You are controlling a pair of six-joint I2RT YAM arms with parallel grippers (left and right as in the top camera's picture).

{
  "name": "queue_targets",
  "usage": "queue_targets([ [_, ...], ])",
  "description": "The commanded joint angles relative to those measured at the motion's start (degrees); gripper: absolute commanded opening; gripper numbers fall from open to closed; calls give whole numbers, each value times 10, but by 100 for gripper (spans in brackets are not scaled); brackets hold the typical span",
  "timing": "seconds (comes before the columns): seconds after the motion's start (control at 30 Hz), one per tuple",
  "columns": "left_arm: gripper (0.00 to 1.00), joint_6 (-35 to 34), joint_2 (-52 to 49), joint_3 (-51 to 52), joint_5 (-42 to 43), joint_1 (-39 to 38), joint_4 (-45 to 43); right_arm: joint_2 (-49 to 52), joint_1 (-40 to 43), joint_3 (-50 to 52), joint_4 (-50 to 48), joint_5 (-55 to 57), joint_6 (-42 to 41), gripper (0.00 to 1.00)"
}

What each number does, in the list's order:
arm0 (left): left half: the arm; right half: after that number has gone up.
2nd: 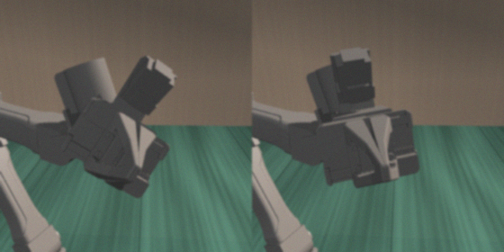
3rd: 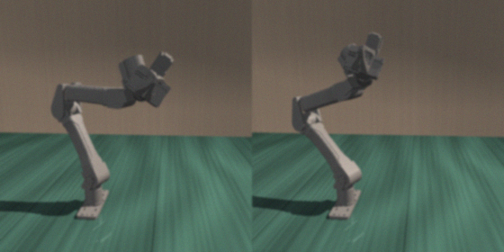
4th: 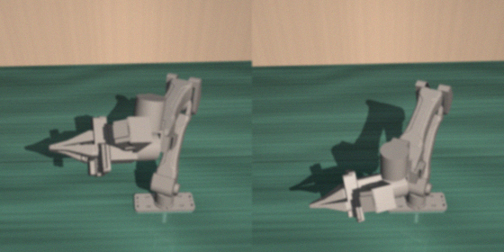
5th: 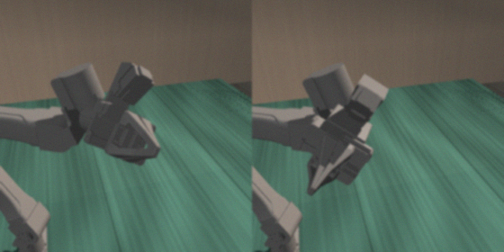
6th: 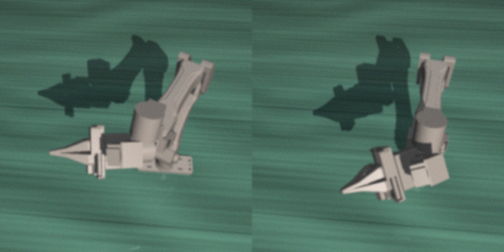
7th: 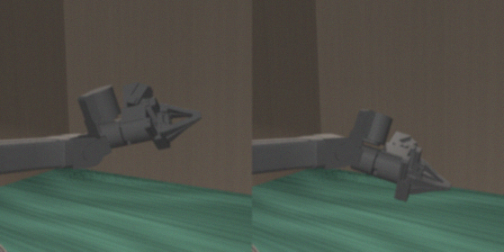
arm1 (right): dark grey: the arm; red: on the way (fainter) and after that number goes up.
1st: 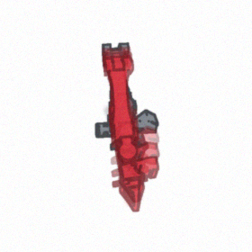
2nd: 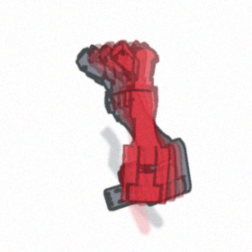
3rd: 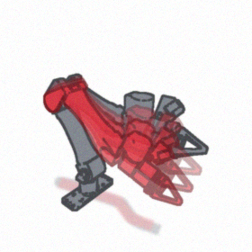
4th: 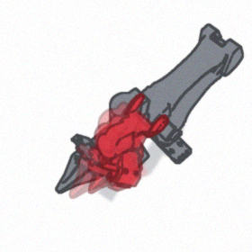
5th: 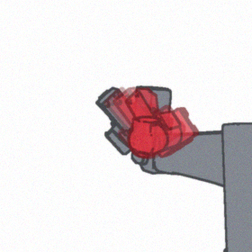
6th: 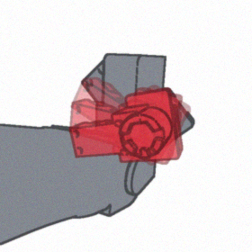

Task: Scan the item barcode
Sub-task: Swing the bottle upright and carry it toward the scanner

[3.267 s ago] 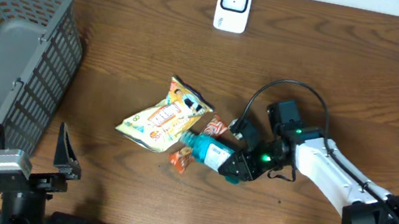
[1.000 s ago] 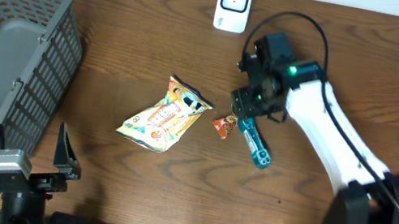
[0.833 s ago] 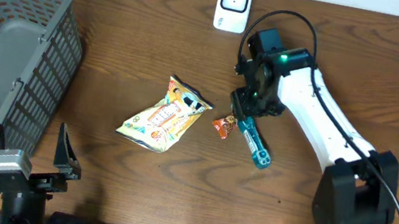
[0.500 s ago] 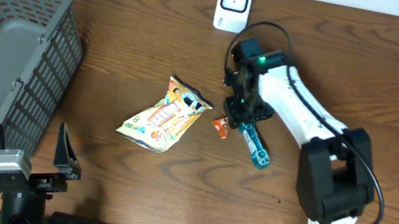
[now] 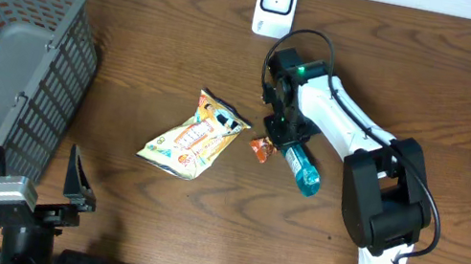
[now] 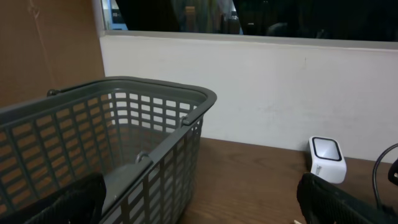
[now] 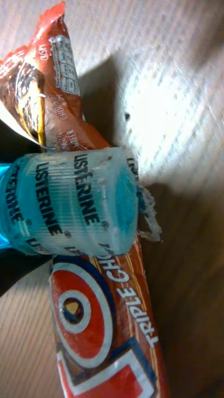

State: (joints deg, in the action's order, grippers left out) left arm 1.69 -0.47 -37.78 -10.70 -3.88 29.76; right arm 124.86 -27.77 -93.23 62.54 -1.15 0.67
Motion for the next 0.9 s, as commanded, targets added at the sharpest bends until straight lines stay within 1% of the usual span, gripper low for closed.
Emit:
queue_targets([
  [0.0,98,-1,3,3,-5,-3,-2,12,10,-9,3,-92,11,1],
  [0.03,98,-1,3,3,-5,-3,-2,12,21,-19,6,-131,23,1],
  [0.2,98,-1,3,3,-5,-3,-2,-8,65,-38,12,-226,45,1],
  [0.33,98,-1,3,3,-5,-3,-2,-49,90,-38,21,-239,48,1],
  [0.47,98,-1,3,3,-5,-3,-2,-104,101,-38,38,-439,124,1],
  [0.5,98,-1,3,3,-5,-3,-2,-115,103,-38,44,-487,130,1],
  [0.53,98,-1,3,3,-5,-3,-2,-122,103,-38,51,-511,132,1],
  [0.6,98,-1,3,3,-5,-4,-2,-131,101,-38,67,-519,136,1],
  [0.7,98,-1,3,3,-5,-5,-2,-150,90,-38,90,-520,176,1],
  [0.77,98,-1,3,3,-5,-5,-2,-163,86,-38,90,-518,180,1],
  [0.87,98,-1,3,3,-5,-5,-2,-201,77,-38,83,-509,210,1],
])
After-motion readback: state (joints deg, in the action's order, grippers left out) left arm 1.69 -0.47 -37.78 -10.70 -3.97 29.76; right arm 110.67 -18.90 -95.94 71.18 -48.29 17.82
